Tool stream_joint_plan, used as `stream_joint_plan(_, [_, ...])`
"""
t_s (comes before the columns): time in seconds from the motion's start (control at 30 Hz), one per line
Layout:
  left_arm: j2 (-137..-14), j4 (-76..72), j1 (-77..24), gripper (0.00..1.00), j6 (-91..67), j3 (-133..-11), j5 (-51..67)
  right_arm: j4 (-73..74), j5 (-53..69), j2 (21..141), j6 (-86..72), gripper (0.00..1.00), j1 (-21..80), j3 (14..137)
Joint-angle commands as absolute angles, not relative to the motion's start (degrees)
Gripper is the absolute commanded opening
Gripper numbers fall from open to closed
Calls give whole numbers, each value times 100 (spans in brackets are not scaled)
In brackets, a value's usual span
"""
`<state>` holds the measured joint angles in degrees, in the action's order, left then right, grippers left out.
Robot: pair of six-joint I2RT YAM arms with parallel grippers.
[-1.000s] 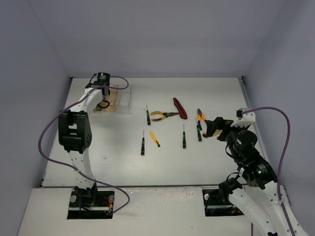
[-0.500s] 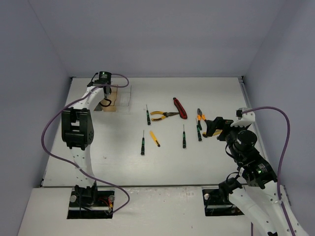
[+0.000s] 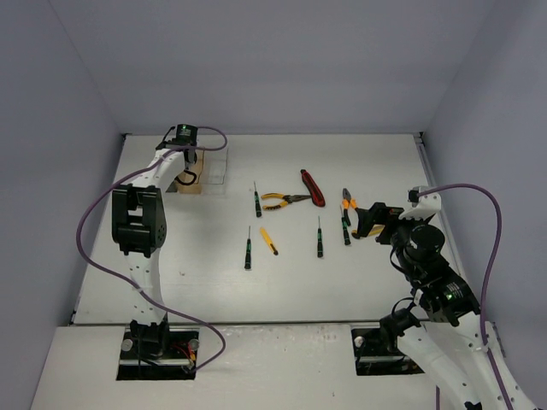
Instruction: Sort the tools into containers
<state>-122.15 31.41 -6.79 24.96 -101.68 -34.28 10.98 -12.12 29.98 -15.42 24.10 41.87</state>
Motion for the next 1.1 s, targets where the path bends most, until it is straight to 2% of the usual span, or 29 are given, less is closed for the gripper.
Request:
stream_joint_plan(0.0, [-12038, 3254, -721, 8, 2241, -10505, -3237, 765, -1169, 3083, -1529, 100, 2440, 4236])
stream_joint_plan(0.33, [-11556, 3560, -721, 8, 1979, -9975, -3096, 765, -1161, 3068, -1538, 100, 2443, 4254])
stream_joint_plan(0.63, [-11520, 3671, -712, 8, 1907, -10086, -2997, 765, -1160, 2954, -1538, 100, 2436, 4236])
stream_joint_plan(0.67, [-11534, 3668, -712, 11, 1907, -10136, -3020, 765, -1154, 2959, -1538, 100, 2440, 4242])
stream_joint_plan(0.73, [-11563, 3673, -712, 30, 1915, -10229, -3063, 765, -1144, 2954, -1538, 100, 2443, 4237])
stream_joint_plan(0.8, [-11595, 3676, -712, 38, 1925, -10330, -3095, 765, -1133, 2959, -1538, 100, 2442, 4245])
stream_joint_plan(0.93, [-11647, 3695, -703, 46, 1925, -10547, -3139, 765, -1135, 2924, -1547, 100, 2443, 4236])
stream_joint_plan(1.07, [-11501, 3739, -708, 48, 1743, -10740, -3074, 765, -1153, 2909, -1533, 100, 2443, 4236])
